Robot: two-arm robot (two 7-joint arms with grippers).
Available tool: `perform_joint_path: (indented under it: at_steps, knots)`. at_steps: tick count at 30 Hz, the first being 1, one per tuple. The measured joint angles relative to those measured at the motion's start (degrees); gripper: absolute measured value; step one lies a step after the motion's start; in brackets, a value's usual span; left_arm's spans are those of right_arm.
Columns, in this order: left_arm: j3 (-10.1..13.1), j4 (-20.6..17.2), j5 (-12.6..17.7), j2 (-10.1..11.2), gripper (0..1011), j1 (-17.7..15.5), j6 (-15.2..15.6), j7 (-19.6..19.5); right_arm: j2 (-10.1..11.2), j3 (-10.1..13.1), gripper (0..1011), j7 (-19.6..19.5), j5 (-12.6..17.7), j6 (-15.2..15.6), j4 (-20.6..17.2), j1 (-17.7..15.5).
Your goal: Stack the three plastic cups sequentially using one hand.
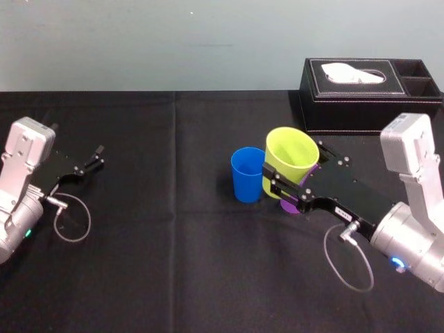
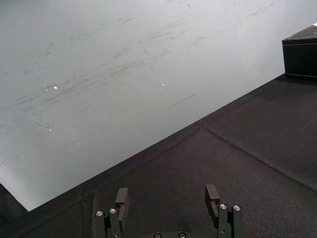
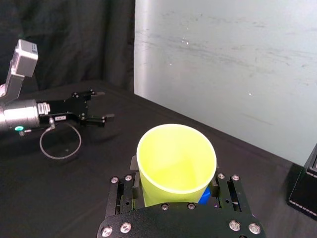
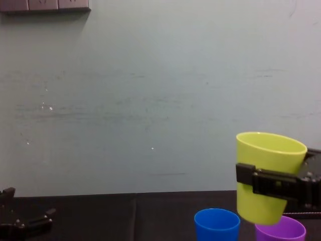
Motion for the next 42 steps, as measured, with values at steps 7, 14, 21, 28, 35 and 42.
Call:
perform_joint_path:
  at_steps: [7, 14, 21, 28, 35, 42]
  knots:
    - [0.00, 0.00, 0.00, 0.00, 1011, 0.00, 0.00, 0.00, -0.85, -0.68, 739, -0.94, 0.11, 1.51, -0.23, 2.46]
    - [0.00, 0.00, 0.00, 0.00, 1011, 0.00, 0.00, 0.00, -2.38, -2.60, 739, -2.22, -1.19, 3.47, 1.16, 5.98]
    - [0.00, 0.00, 0.00, 0.00, 1011, 0.00, 0.00, 0.00, -4.00, -5.35, 739, -2.92, -4.25, 5.97, 4.74, 10.30]
    - [0.00, 0.00, 0.00, 0.00, 1011, 0.00, 0.00, 0.00, -6.42, -7.58, 739, -3.74, -7.23, 9.41, 8.71, 14.02]
    - [0.00, 0.00, 0.00, 0.00, 1011, 0.00, 0.00, 0.00, -8.66, -8.03, 739, -4.05, -8.32, 10.16, 11.44, 15.40]
    - [0.00, 0.00, 0.00, 0.00, 1011, 0.00, 0.00, 0.00, -10.55, -7.90, 739, -4.40, -9.47, 9.47, 14.08, 16.43]
